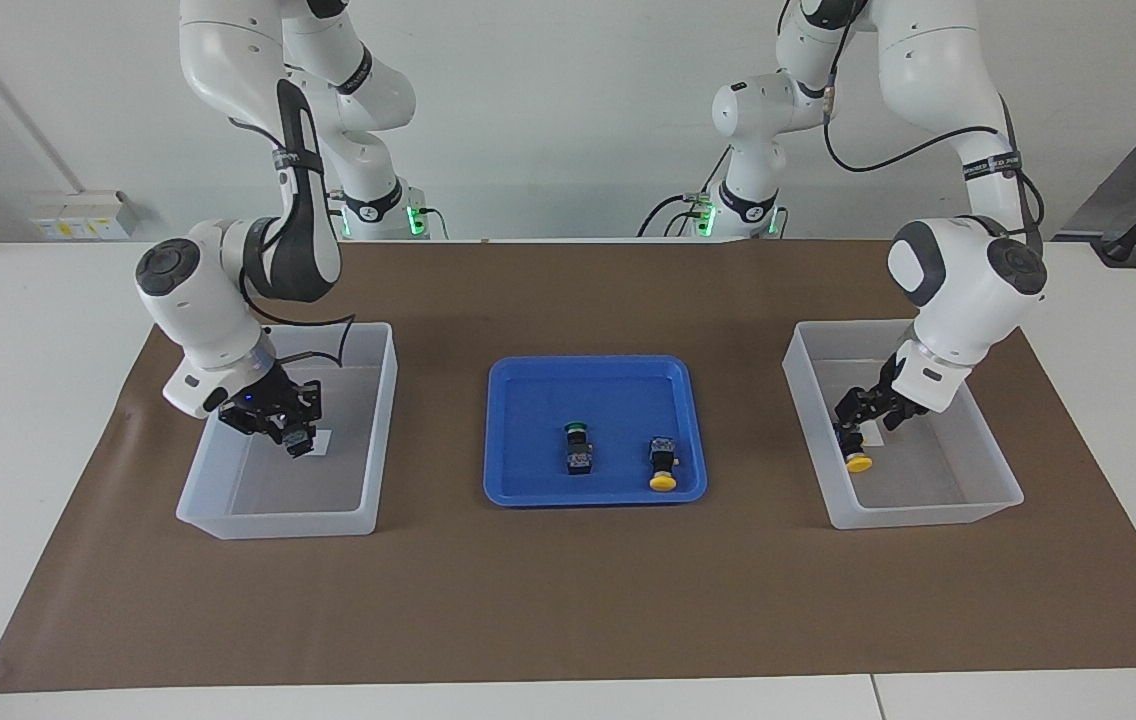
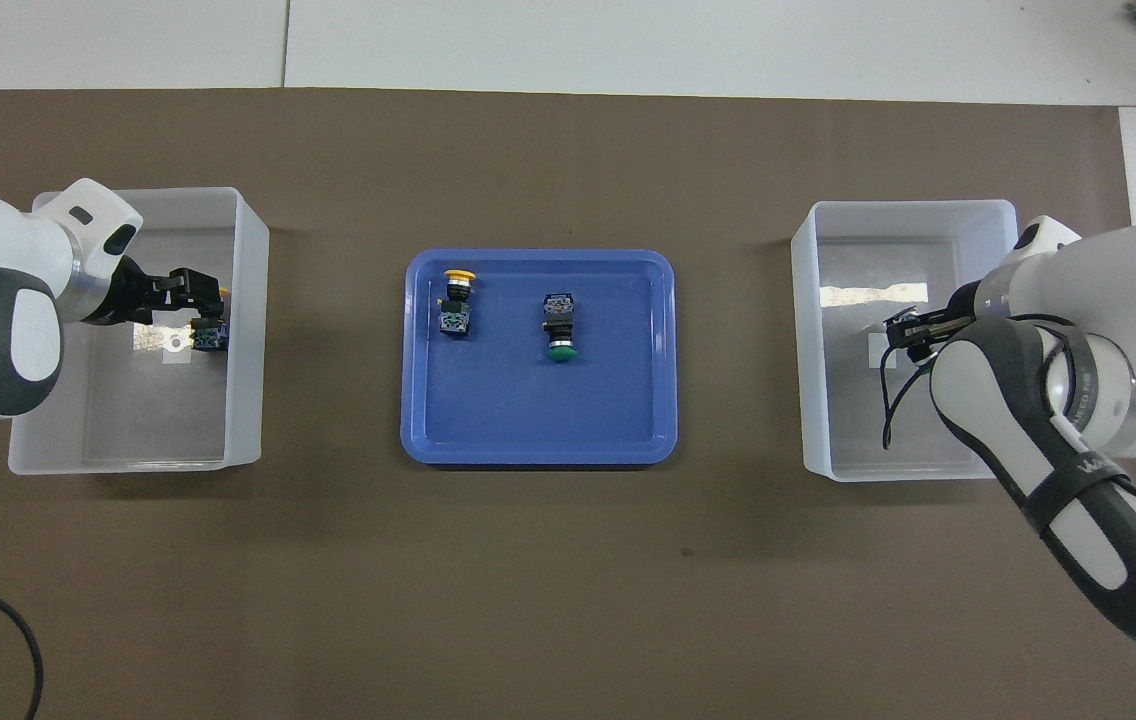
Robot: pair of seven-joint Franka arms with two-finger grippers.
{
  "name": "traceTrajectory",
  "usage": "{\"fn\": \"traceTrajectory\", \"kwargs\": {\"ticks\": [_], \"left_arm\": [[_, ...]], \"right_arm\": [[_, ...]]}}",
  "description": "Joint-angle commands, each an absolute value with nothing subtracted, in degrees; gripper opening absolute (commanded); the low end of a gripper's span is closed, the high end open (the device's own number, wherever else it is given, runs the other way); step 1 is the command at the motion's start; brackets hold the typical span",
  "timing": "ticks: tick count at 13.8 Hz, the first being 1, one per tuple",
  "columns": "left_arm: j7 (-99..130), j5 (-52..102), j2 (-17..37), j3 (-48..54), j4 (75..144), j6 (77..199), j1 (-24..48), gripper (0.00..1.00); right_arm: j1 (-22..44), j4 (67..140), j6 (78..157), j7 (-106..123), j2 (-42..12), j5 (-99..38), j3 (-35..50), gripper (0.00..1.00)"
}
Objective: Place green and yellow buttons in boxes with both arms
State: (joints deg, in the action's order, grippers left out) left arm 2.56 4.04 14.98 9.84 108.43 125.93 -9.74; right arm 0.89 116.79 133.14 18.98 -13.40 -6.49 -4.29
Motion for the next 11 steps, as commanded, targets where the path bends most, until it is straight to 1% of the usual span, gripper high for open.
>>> {"fn": "traceTrajectory", "kwargs": {"ticks": [1,3,6,8,11], "left_arm": [[2.6,4.2,14.8,9.8,102.8,118.9,-8.7,0.89],[10.1,4.2,15.0,9.8,99.7,116.5,-5.9,0.89],[21.9,4.2,15.2,9.8,99.2,118.7,1.1,0.89],[25.5,4.1,15.7,9.8,100.5,123.0,4.6,0.89],[25.2,4.1,15.2,9.8,105.0,130.8,9.7,0.88]], "right_arm": [[0.0,117.3,133.2,20.4,-12.1,-6.8,-3.5,1.0],[1.0,115.2,131.8,20.1,-10.9,-7.0,-3.1,1.0],[5.8,107.4,125.1,12.3,-10.8,-7.8,-2.9,1.0],[10.4,105.9,125.2,2.6,-11.1,-7.8,-3.0,1.0],[17.3,106.0,126.5,-13.2,-11.0,-8.0,-2.9,1.0]]}}
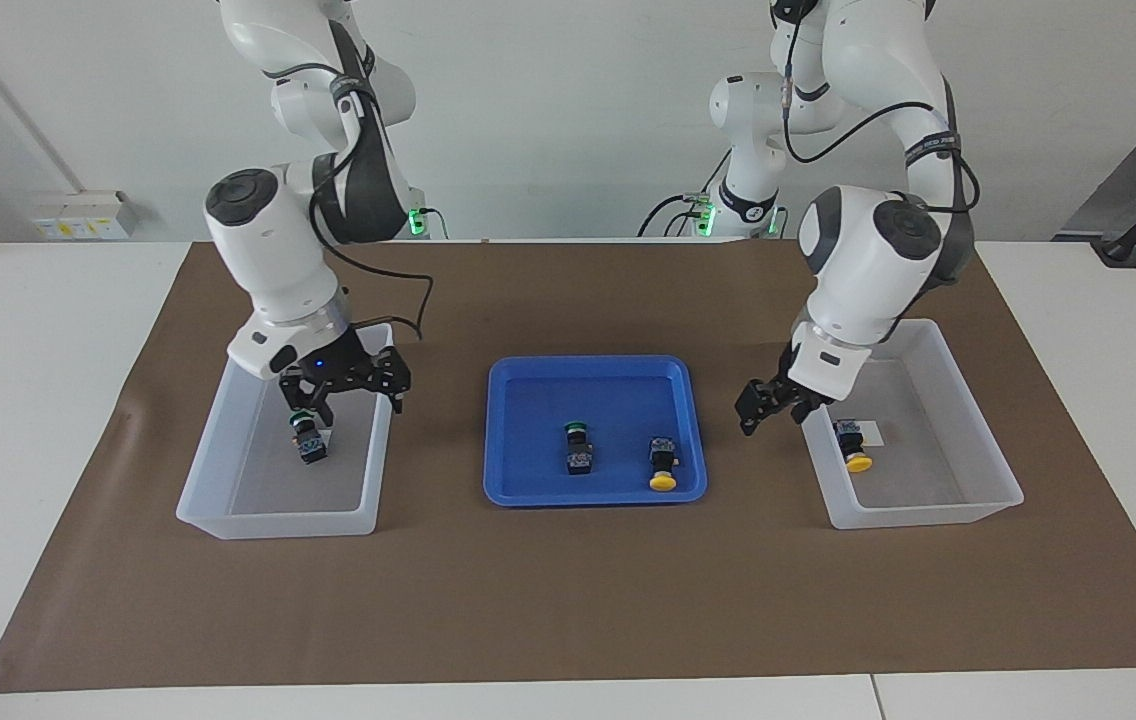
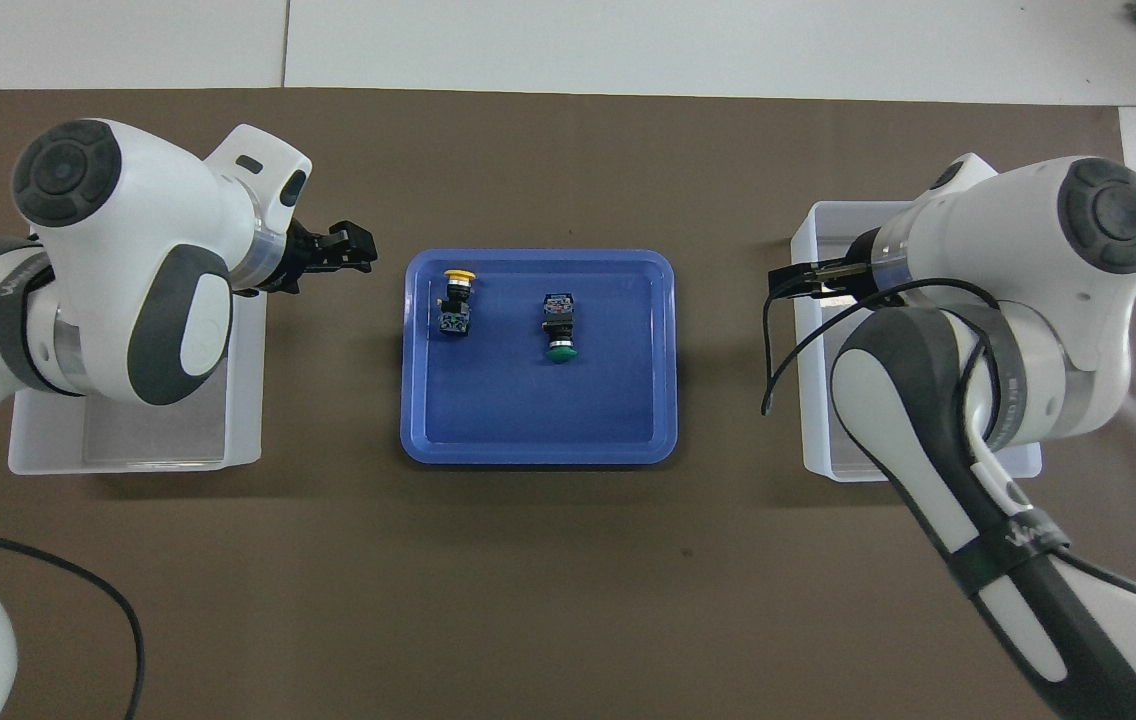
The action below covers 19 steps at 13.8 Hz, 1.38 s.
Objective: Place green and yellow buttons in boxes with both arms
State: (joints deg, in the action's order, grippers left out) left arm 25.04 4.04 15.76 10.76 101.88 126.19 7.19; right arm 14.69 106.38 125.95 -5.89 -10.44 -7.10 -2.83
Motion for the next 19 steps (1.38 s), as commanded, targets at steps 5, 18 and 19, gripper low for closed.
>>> {"fn": "traceTrajectory", "kwargs": {"ticks": [5,18,19], "left_arm": [[19.3,3.9,19.2,9.8,106.5,138.5,14.7,0.86],[20.5,1.7,23.4,9.8,110.4,148.0,16.9,0.08],[20.6,1.7,23.4,9.8,110.0,147.5,16.6,0.0]], "right_arm": [[22.5,107.5,130.9,-18.1,-12.7,-14.6,-2.9,1.0],[27.9,107.0,145.1,-19.4,-19.7,-18.1,-2.9,1.0],[28.4,106.6,146.6,-19.9,-20.6,-18.1,-2.9,1.0]]}}
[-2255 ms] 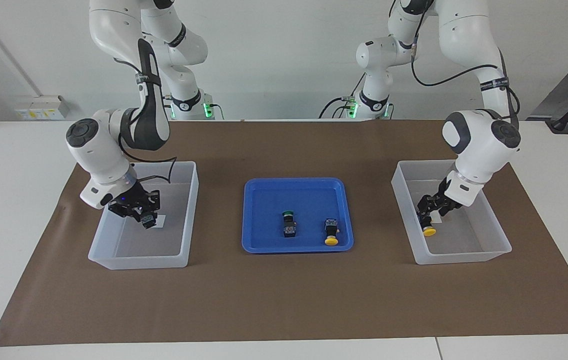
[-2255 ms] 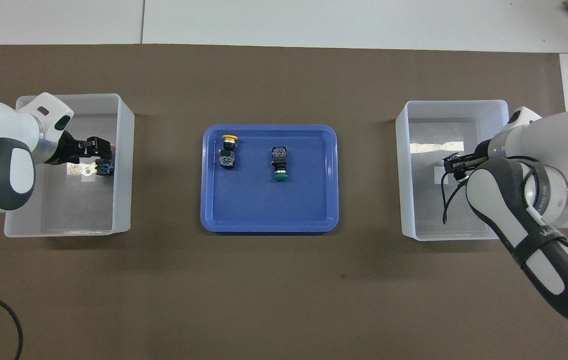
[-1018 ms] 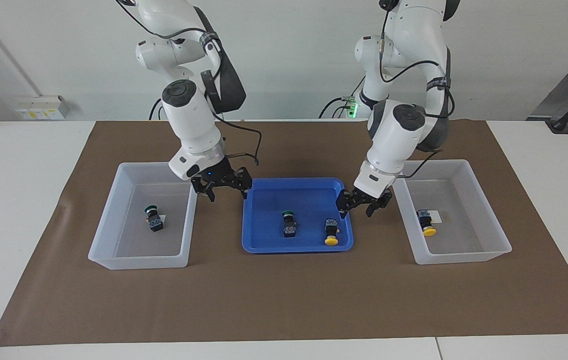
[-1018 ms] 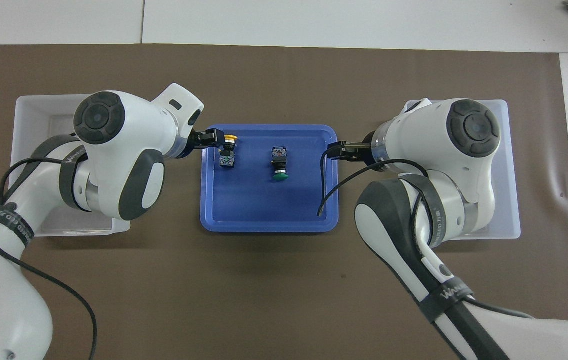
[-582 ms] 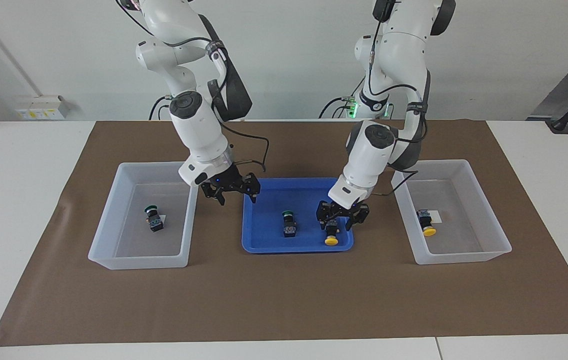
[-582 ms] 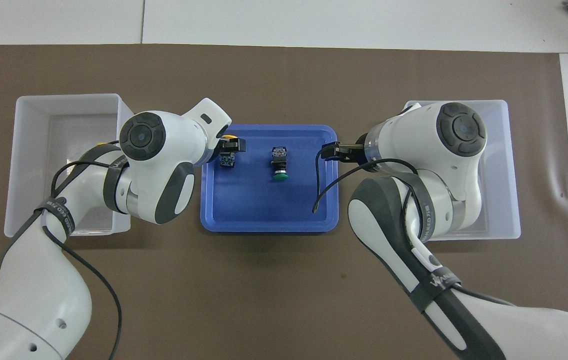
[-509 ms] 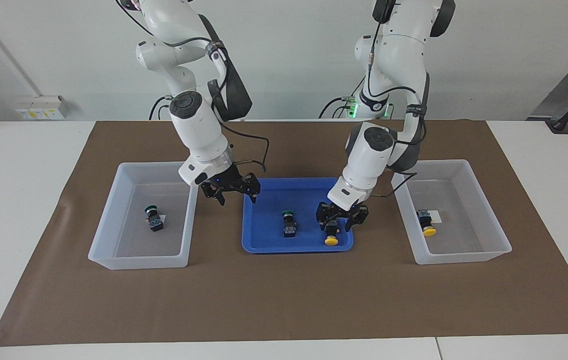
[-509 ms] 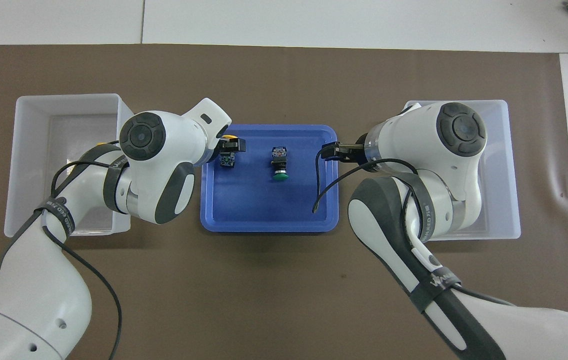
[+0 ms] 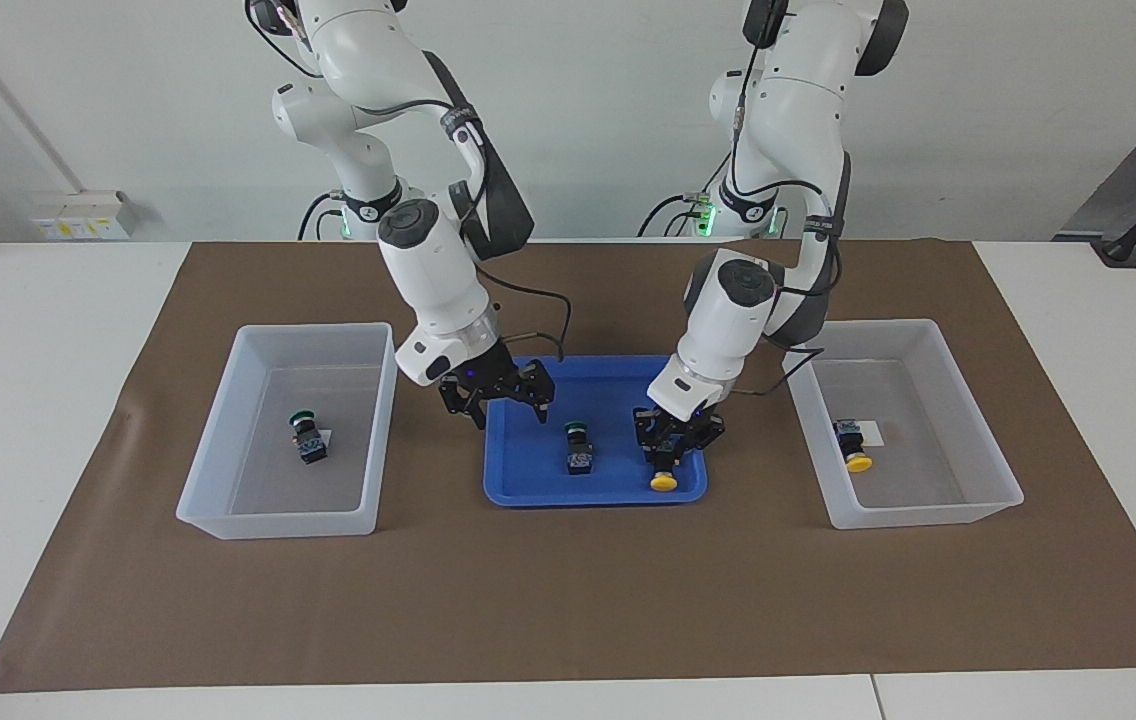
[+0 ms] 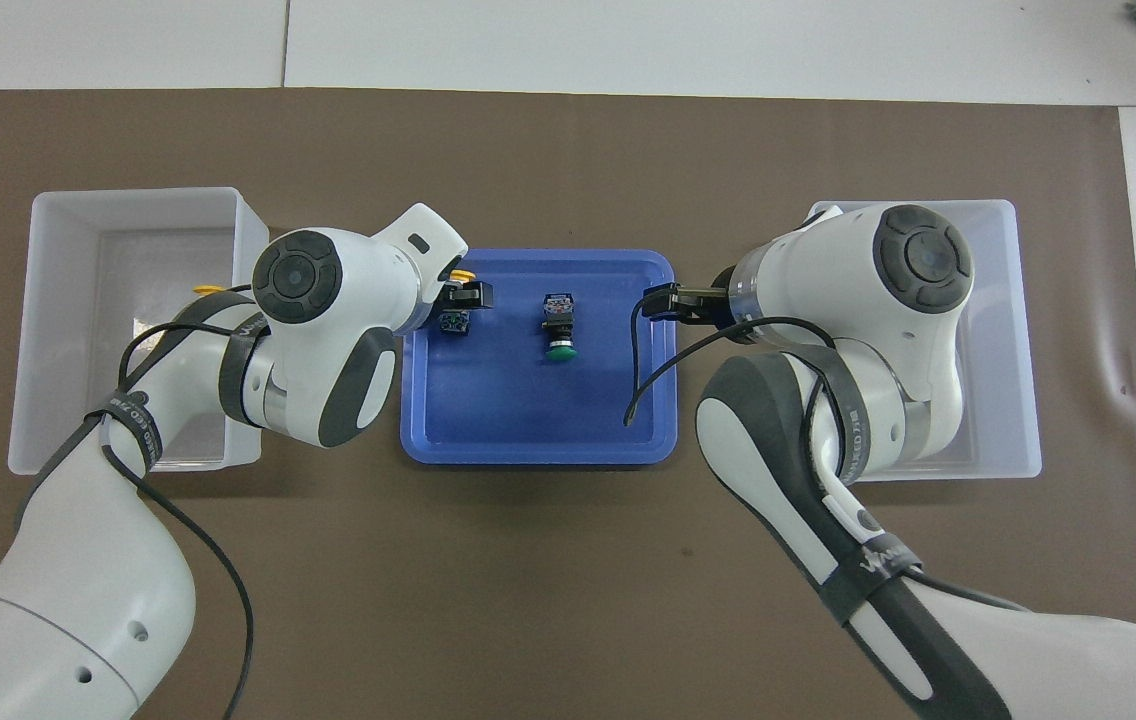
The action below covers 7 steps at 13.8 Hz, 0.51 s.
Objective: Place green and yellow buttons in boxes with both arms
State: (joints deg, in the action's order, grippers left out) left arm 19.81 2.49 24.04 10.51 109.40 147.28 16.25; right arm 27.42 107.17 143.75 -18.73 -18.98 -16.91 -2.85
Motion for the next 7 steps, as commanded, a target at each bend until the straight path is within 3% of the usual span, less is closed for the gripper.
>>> {"fn": "traceTrajectory", "kwargs": {"ticks": [1,7], "left_arm": [[20.6,1.8,23.3,9.8,109.0,145.7,16.4,0.0],[19.3,2.1,17.1,9.8,99.6,124.9,6.9,0.0]], "right_arm": [[29.3,106.4,148.3,-20.7,-21.7,-18.1,-2.9,1.0],[33.1,103.4,157.1,-21.4,-29.3,-17.9,-2.9,1.0]]}}
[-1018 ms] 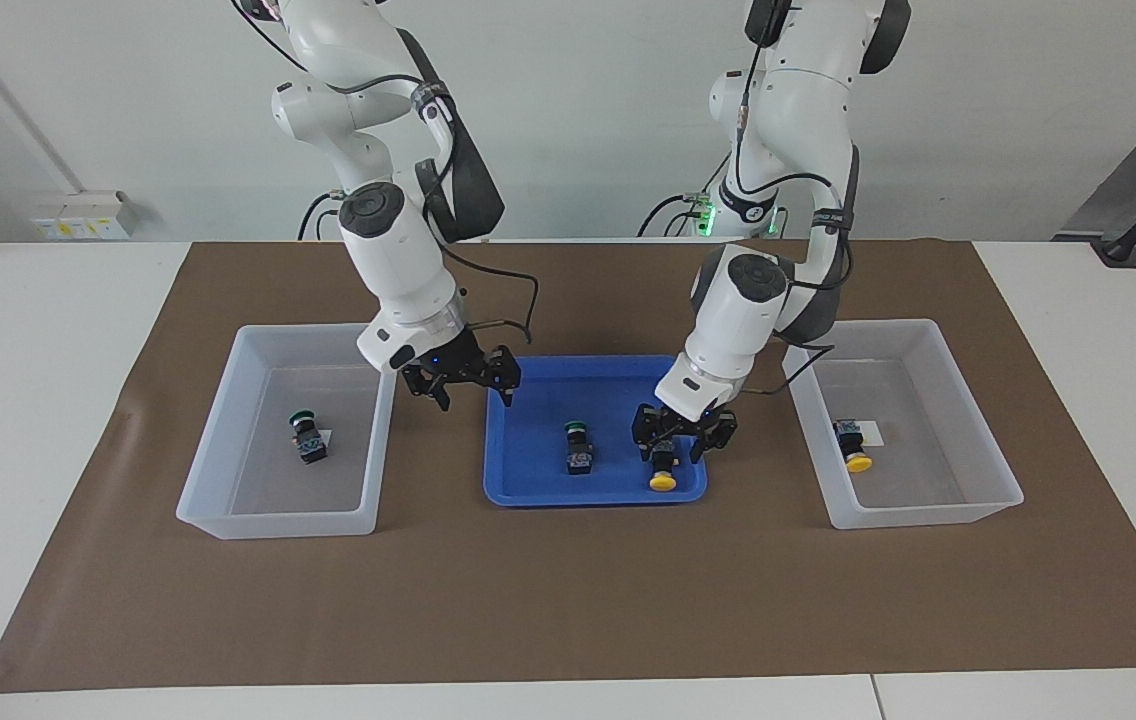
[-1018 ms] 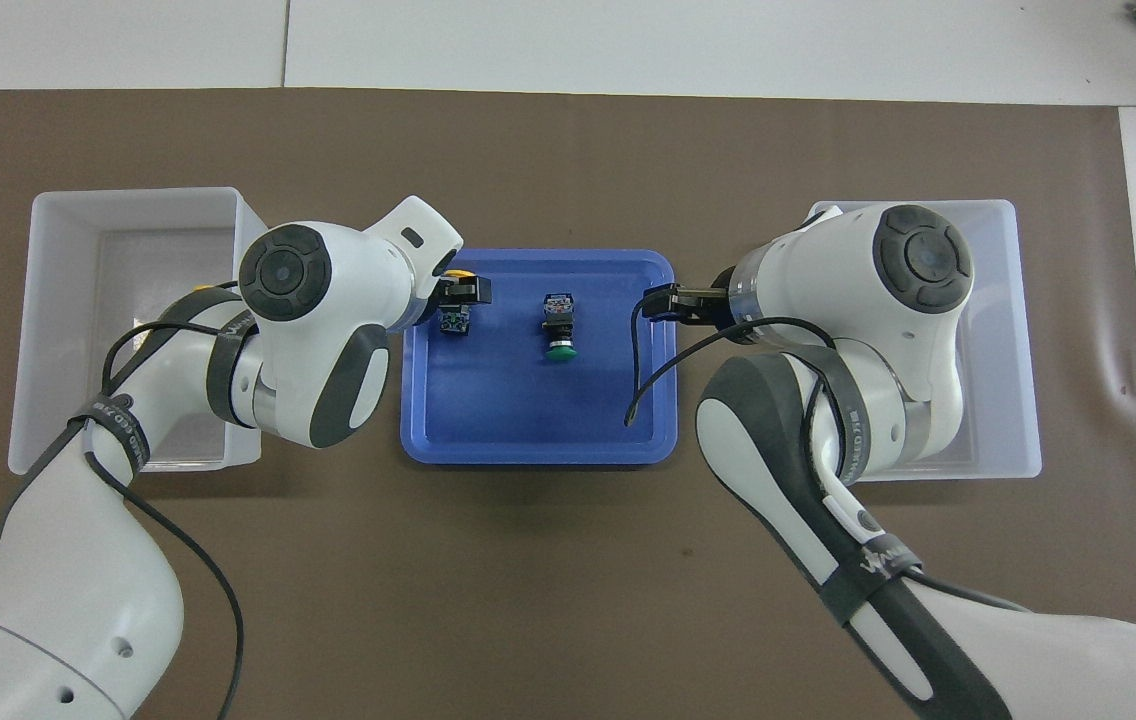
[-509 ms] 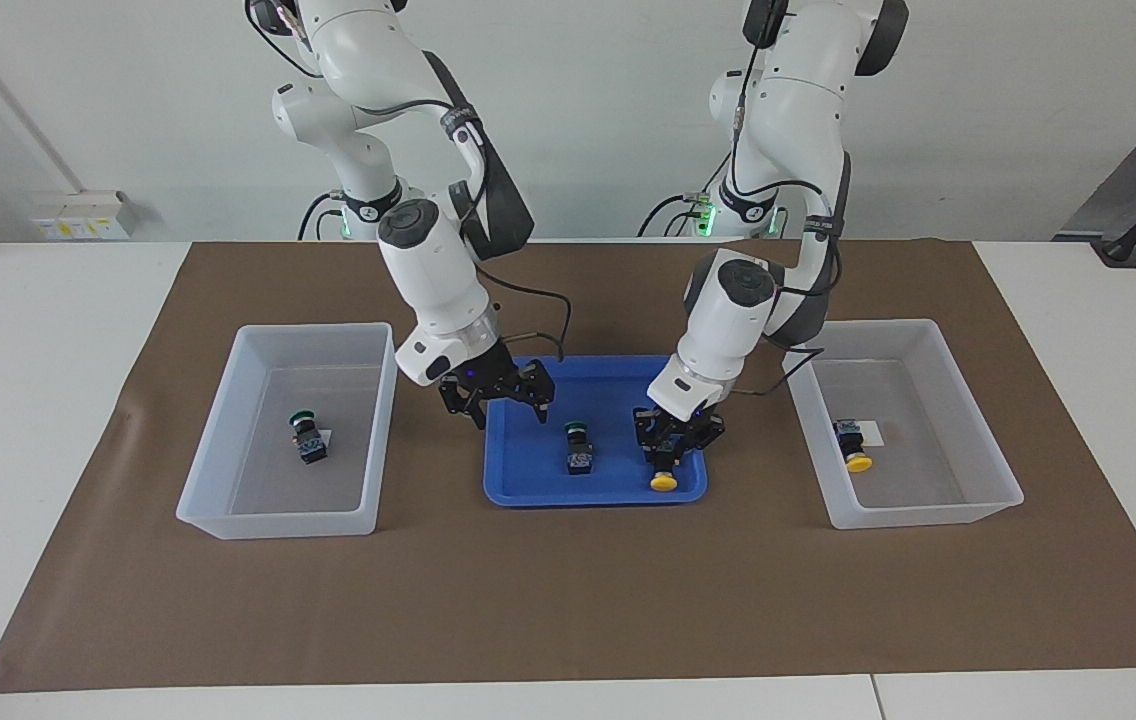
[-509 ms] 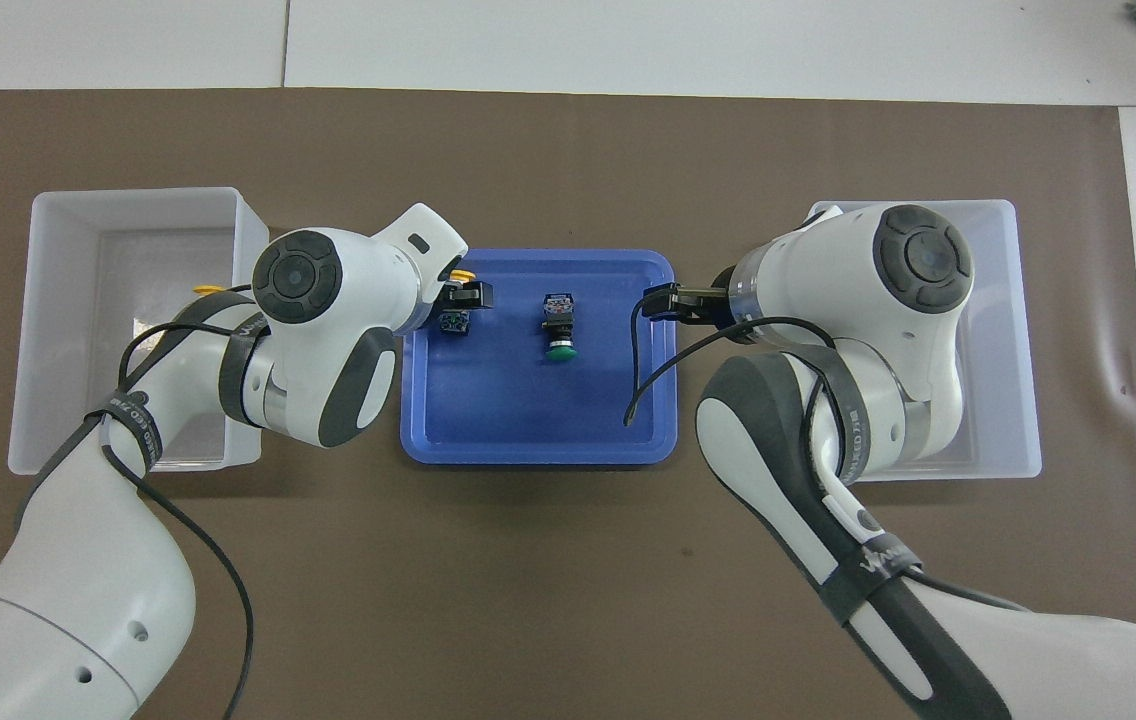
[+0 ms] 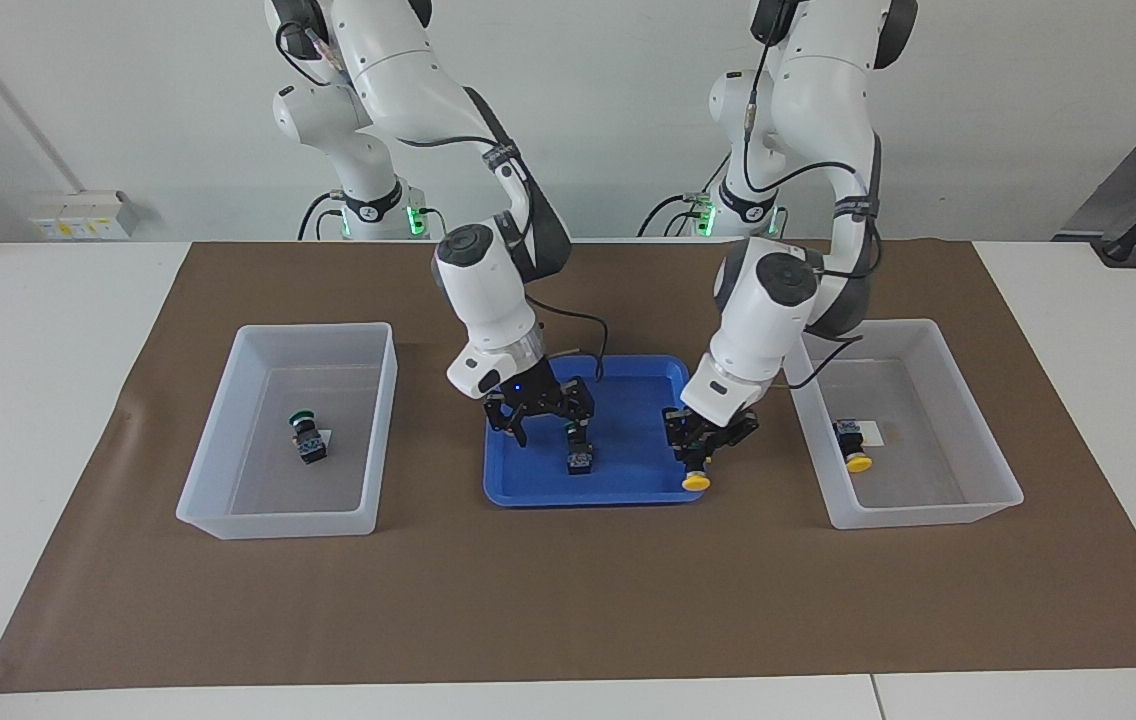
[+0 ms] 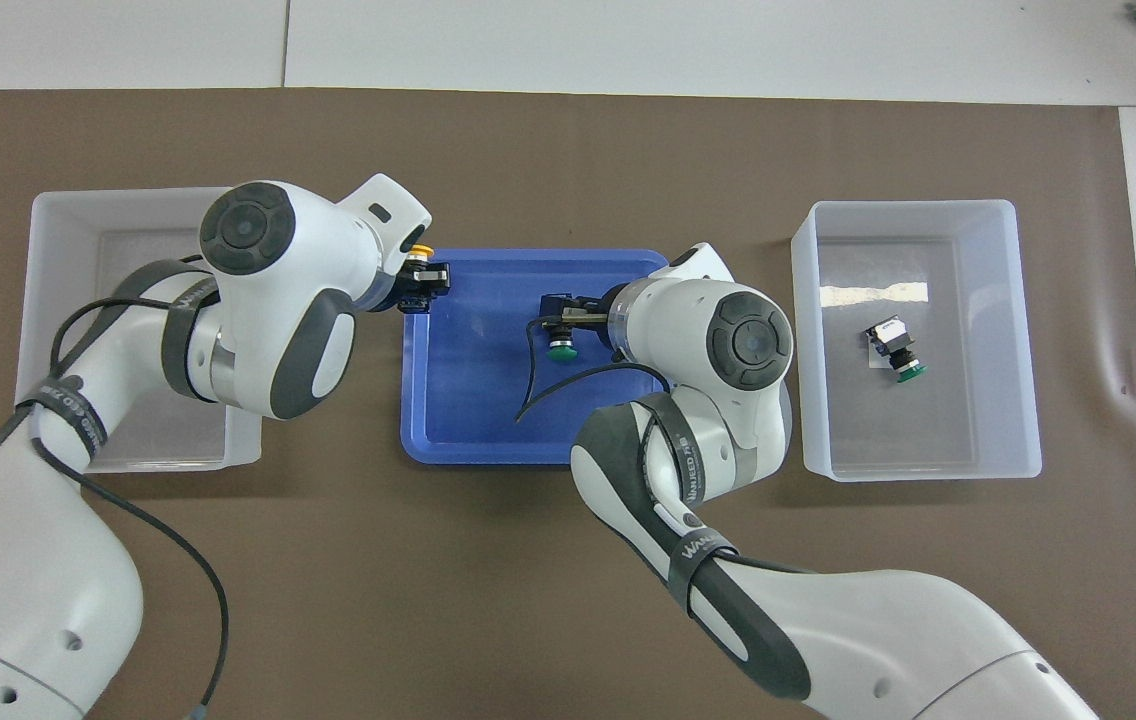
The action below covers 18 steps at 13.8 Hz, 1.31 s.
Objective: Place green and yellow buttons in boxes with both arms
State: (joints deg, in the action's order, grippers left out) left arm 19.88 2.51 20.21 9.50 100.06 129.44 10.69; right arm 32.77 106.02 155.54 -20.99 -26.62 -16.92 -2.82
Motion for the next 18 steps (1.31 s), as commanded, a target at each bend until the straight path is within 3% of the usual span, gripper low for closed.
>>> {"fn": "traceTrajectory", "kwargs": {"ticks": [1,2,3,4,5,6,9,13,15,18], "left_arm": [[19.1,2.1,16.1,10.3,99.0,123.2,4.4,0.0],[18.4,2.1,15.6,10.2,98.2,121.8,2.9,0.0],[16.6,2.1,15.5,10.1,97.8,120.6,1.2,0.0],[14.9,2.2,14.9,9.9,97.7,119.7,-0.5,0.0],[12.9,2.2,14.9,9.9,97.9,119.4,-2.9,0.0],[10.5,2.2,14.8,9.9,98.0,119.2,-5.1,0.0],[2.9,2.2,14.2,9.6,99.1,119.1,-9.7,0.0],[-4.0,2.1,13.1,9.3,106.1,124.9,-14.3,0.0],[-4.3,2.0,13.0,9.3,111.6,131.7,-14.8,0.0],[-4.3,2.0,13.1,9.3,113.9,133.8,-14.8,0.0]], "right_arm": [[33.1,103.4,157.2,-20.9,-30.1,-17.2,-2.9,1.0],[33.6,103.2,158.4,-20.9,-31.0,-17.2,-2.9,1.0],[34.4,103.2,160.1,-20.8,-31.4,-17.1,-2.9,0.92],[34.6,103.3,160.0,-20.7,-31.4,-17.1,-2.9,0.63],[34.6,103.3,160.0,-20.6,-31.3,-17.1,-2.9,0.17],[34.8,103.2,159.9,-20.7,-31.3,-17.1,-2.9,0.0],[34.5,102.2,157.3,-20.5,-31.0,-17.0,-3.0,0.0],[32.1,96.4,145.0,-20.5,-28.8,-16.3,-3.8,0.0],[28.6,96.4,138.5,-20.2,-23.9,-14.9,-3.7,0.0],[22.1,96.4,127.1,-11.9,-17.5,-13.4,-3.7,0.0]]}}
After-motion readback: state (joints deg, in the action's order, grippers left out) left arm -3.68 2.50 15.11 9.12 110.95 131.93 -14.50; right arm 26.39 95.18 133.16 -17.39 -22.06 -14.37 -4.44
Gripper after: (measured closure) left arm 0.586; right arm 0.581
